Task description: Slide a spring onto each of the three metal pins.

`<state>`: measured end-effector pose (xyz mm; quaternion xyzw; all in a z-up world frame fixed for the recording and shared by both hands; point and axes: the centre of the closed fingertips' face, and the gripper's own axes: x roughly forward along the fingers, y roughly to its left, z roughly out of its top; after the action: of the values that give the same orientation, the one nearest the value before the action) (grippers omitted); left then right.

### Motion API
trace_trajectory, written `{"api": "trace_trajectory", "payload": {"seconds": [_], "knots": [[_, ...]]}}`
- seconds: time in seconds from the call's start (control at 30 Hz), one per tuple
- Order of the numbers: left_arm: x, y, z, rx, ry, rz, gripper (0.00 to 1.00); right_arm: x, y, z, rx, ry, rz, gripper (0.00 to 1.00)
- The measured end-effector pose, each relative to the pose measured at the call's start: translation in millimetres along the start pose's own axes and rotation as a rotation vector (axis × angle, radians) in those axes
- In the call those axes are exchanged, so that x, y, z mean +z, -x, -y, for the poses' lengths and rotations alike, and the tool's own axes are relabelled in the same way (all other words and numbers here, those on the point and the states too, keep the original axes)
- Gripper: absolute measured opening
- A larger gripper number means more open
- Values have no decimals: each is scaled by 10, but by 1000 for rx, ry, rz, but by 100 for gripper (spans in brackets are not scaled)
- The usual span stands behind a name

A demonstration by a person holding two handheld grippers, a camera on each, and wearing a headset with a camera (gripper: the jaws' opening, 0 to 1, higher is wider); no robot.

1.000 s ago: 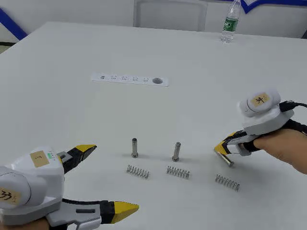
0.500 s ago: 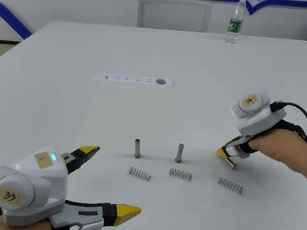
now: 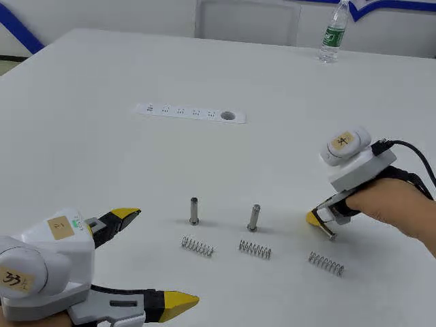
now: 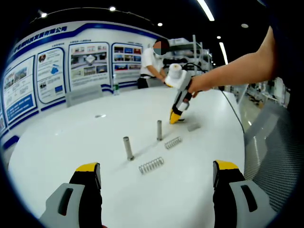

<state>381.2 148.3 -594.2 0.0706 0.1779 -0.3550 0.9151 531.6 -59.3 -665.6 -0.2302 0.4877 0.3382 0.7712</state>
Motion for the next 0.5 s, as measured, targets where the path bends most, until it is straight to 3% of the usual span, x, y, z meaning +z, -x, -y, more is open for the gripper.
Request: {"api": "trace_trajectory", "payload": {"seconds": [0.17,0.5], "knots": [[5,-8,8,-4,-1,-1,100,-10,-4,3,-9,-3,-7,9],[5,-9,7,-6,-8,-4,100,54,169,-53,-15,-16,91,9]]}}
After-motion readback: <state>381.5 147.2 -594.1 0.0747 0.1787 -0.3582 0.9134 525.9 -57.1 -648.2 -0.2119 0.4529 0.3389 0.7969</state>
